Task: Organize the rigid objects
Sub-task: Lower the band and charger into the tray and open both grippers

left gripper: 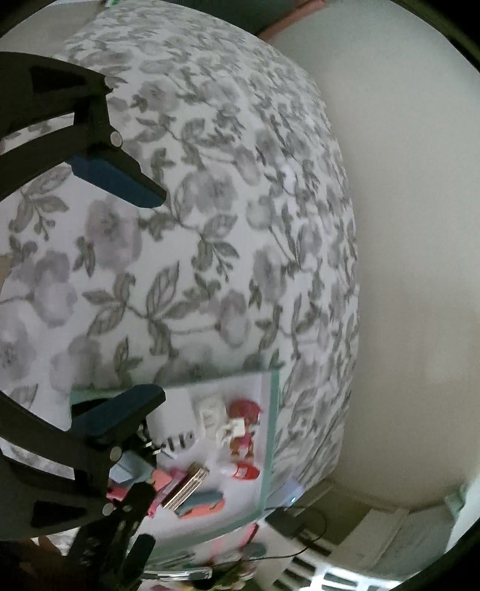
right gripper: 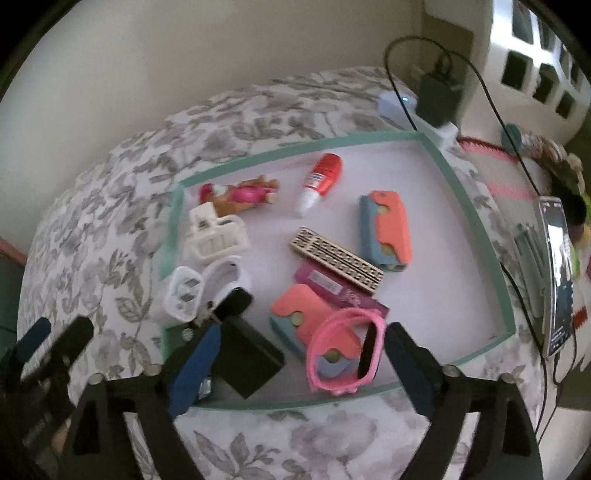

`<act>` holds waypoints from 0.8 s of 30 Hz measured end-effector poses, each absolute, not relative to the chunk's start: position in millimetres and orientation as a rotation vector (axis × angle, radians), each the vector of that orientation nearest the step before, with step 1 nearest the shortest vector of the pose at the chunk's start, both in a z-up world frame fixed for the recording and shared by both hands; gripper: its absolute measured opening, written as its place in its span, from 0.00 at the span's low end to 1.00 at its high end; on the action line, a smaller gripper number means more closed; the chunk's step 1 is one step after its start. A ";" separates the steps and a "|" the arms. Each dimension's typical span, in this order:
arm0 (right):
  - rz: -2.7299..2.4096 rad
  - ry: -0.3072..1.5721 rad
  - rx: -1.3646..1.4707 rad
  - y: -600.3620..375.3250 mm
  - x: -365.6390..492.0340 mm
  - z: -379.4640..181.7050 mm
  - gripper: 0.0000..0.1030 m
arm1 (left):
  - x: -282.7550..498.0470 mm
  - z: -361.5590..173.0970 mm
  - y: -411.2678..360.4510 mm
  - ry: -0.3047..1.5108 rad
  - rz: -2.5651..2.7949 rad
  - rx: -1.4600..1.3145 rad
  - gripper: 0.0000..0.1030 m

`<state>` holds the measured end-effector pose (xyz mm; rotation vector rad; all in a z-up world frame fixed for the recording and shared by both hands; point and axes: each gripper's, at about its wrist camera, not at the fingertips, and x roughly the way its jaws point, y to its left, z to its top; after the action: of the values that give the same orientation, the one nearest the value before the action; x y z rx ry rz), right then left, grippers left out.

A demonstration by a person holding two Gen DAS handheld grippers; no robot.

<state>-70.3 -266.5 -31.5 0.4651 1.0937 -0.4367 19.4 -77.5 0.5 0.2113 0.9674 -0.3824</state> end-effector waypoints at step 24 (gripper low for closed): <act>-0.397 1.014 0.375 -230.1 -83.7 -5.9 1.00 | 1.5 5.7 -46.6 0.979 -0.294 0.233 0.94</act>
<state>-83.7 -230.1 -5.9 0.3748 1.0137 -0.3967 1.5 -46.6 5.7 0.2330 0.9792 -0.2937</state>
